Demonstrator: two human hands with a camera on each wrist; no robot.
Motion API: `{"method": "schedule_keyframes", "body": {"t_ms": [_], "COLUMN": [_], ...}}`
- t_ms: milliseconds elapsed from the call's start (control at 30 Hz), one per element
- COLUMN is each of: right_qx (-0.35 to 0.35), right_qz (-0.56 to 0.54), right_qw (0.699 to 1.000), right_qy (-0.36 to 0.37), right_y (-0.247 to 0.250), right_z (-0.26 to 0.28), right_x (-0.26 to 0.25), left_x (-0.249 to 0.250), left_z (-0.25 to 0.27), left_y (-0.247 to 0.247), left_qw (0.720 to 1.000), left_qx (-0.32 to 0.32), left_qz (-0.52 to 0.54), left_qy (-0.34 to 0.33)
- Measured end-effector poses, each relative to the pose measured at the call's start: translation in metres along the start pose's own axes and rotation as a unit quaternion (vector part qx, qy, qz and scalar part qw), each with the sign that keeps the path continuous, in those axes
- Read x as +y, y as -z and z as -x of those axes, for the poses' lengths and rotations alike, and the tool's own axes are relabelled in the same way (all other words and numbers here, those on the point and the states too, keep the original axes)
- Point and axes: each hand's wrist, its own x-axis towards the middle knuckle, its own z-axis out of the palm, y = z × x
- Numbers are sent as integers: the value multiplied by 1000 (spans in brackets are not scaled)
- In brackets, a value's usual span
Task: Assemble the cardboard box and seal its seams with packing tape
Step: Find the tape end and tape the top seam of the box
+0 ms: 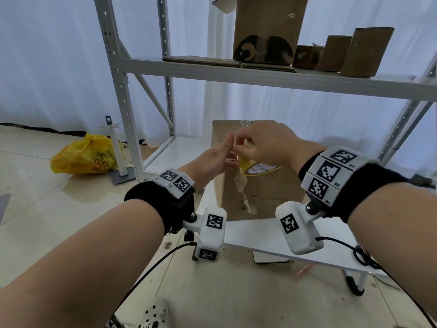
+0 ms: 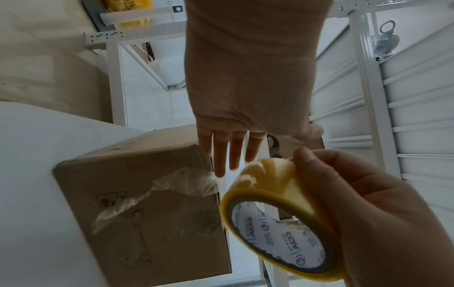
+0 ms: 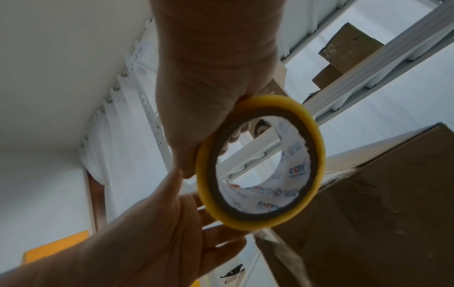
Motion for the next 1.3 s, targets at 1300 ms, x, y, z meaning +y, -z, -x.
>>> {"method": "schedule_keyframes", "body": {"t_ms": [1300], "right_qx": [-12], "right_qz": [-148], "right_qw": [981], "right_qy": [-126], "right_y": [-2], "right_z": [27], "right_x": [22], "left_x": [16], "left_z": [-1], "left_y": [15], "left_qw": [977], "left_qx": [16], "left_qz": [-206], "left_qy": [-59]}}
